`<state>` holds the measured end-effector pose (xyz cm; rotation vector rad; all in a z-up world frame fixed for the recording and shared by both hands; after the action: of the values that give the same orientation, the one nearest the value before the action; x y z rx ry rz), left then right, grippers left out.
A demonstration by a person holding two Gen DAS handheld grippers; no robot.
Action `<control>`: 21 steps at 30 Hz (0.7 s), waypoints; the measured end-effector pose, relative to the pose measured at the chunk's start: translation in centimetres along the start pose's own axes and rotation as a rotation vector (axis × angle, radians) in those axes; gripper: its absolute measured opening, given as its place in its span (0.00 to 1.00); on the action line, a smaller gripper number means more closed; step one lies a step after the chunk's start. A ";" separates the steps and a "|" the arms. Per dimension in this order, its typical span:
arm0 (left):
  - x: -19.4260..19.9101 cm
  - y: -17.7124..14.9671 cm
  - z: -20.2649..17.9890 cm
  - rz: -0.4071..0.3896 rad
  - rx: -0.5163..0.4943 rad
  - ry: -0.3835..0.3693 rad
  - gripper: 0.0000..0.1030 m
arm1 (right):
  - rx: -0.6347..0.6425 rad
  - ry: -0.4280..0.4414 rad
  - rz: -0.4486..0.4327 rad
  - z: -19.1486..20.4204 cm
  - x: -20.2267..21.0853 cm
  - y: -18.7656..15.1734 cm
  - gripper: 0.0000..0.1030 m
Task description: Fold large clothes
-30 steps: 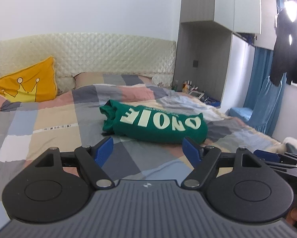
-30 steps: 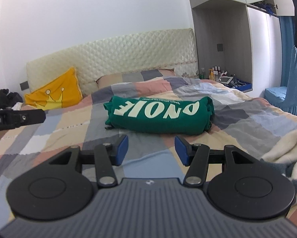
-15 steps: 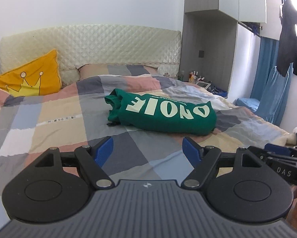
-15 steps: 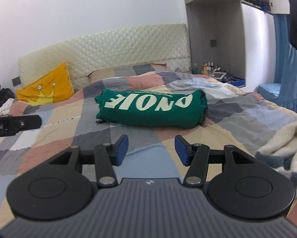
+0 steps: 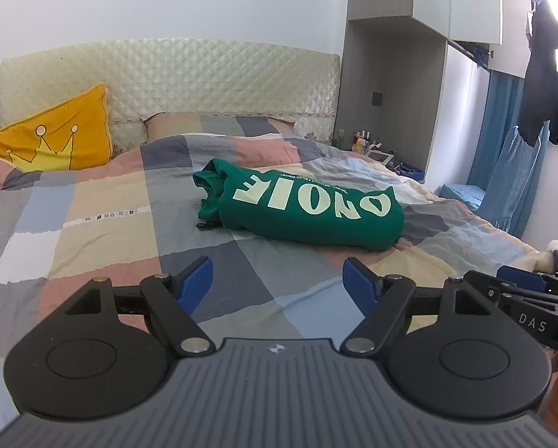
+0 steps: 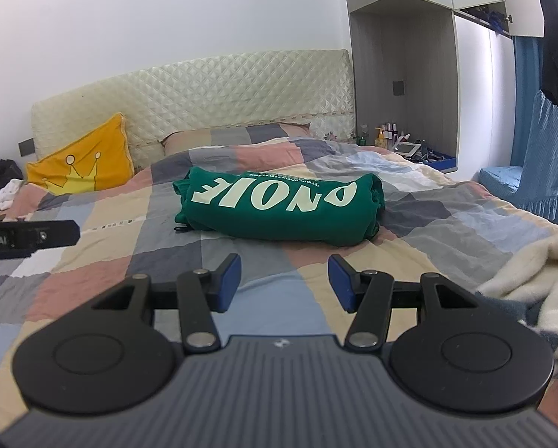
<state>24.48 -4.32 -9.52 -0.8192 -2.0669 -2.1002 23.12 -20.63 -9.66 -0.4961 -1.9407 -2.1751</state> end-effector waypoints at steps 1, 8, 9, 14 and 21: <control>-0.1 0.0 0.0 0.000 0.001 -0.001 0.78 | -0.001 0.000 0.001 0.0 0.0 0.0 0.54; -0.2 -0.2 0.3 -0.001 -0.001 0.010 0.78 | -0.001 0.001 0.000 0.0 0.0 0.0 0.54; -0.2 -0.3 0.3 0.000 -0.001 0.010 0.78 | 0.000 -0.004 -0.002 0.0 0.0 0.0 0.54; -0.4 -0.7 0.3 0.007 0.007 0.002 0.82 | 0.000 -0.013 -0.005 -0.1 0.0 0.0 0.54; -0.4 -0.8 0.9 -0.002 0.019 0.013 0.97 | -0.011 -0.010 -0.003 -0.2 0.1 -0.1 0.54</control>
<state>24.74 -3.50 -10.50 -0.7989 -2.0785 -2.0785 23.02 -20.77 -9.73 -0.5079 -1.9368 -2.1905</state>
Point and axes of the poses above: each gripper's, at about its wrist camera, not at the fingertips, and x roughly against the way its jaws point, z to its left, y to its top, the point moved 10 cm from there along -x, roughly the way its jaws point, and after that the axes turned 1 degree about z, right-handed, at the moved point
